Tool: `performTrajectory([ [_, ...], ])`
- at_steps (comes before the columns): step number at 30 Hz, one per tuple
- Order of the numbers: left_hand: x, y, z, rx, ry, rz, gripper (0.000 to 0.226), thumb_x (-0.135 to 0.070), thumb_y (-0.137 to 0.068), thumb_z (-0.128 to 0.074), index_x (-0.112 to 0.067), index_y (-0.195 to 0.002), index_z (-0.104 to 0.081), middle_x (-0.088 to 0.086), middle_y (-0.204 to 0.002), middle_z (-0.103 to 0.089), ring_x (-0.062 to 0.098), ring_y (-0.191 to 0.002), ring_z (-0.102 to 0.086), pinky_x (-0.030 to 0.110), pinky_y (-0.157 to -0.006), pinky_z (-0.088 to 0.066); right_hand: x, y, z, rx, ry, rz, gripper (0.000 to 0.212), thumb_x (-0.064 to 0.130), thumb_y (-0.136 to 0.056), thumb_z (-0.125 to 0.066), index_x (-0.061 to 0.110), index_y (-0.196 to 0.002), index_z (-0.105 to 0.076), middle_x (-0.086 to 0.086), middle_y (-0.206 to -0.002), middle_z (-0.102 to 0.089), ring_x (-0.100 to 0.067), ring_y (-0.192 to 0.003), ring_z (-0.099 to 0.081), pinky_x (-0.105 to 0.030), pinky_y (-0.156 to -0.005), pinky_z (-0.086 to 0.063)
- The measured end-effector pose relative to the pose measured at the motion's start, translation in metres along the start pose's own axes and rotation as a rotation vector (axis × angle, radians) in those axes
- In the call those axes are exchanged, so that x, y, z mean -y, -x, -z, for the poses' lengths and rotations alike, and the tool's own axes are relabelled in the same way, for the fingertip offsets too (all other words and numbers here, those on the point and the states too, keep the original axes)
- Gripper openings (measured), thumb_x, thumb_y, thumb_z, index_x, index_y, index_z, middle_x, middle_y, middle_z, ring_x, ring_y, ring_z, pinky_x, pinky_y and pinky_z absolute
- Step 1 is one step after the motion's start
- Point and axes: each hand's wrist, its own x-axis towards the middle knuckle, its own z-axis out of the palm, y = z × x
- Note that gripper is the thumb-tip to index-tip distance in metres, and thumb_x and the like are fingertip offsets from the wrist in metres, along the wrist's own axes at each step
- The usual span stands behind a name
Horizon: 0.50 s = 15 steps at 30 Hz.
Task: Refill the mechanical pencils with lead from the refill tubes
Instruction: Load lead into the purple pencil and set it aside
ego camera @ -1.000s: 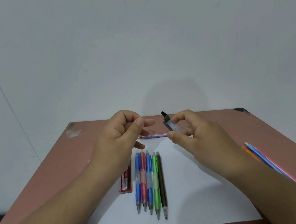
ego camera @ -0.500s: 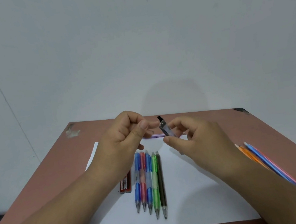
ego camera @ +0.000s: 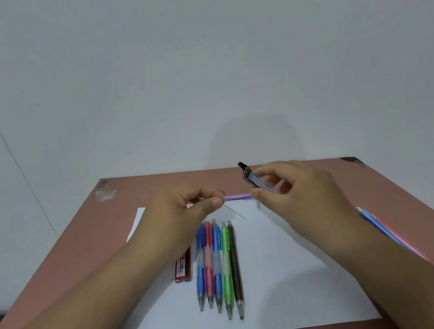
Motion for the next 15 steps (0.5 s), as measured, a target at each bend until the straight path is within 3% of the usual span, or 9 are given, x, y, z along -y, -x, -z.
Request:
performTrajectory([
  [4,-0.0021,0.0005,-0.0059,0.088,-0.152,-0.117,0.021,-0.028,-0.094,-0.068,-0.035,-0.075,-0.074,-0.027,-0.096,-0.071,-0.009,-0.092,-0.063,0.002,-0.071,-0.043,-0.0007,-0.0003,-0.0006,-0.004,-0.001,0.001,0.023,0.034,-0.089,-0.075,0.036,-0.112,-0.073,0.018,-0.091,-0.065,0.009,-0.082,-0.056,-0.003,-0.066,-0.042],
  [11,-0.0032,-0.0003,-0.0087,0.124,-0.191,-0.191,0.015,-0.019,-0.094,-0.069,-0.019,-0.082,-0.078,-0.013,-0.096,-0.070,0.003,-0.096,-0.059,0.003,-0.076,-0.041,-0.0016,0.0001,-0.0023,0.013,-0.005,0.000,0.024,0.036,-0.089,-0.074,0.038,-0.113,-0.074,0.020,-0.090,-0.065,0.010,-0.079,-0.056,-0.004,-0.062,-0.042],
  [15,-0.0053,0.0004,-0.0114,0.141,-0.205,-0.219,0.015,-0.014,-0.095,-0.067,-0.017,-0.088,-0.080,-0.008,-0.093,-0.072,-0.004,-0.098,-0.052,-0.001,-0.078,-0.038,-0.0008,0.0010,-0.0032,0.026,-0.023,0.007,0.023,0.035,-0.089,-0.075,0.038,-0.111,-0.074,0.020,-0.090,-0.064,0.010,-0.081,-0.056,-0.005,-0.064,-0.043],
])
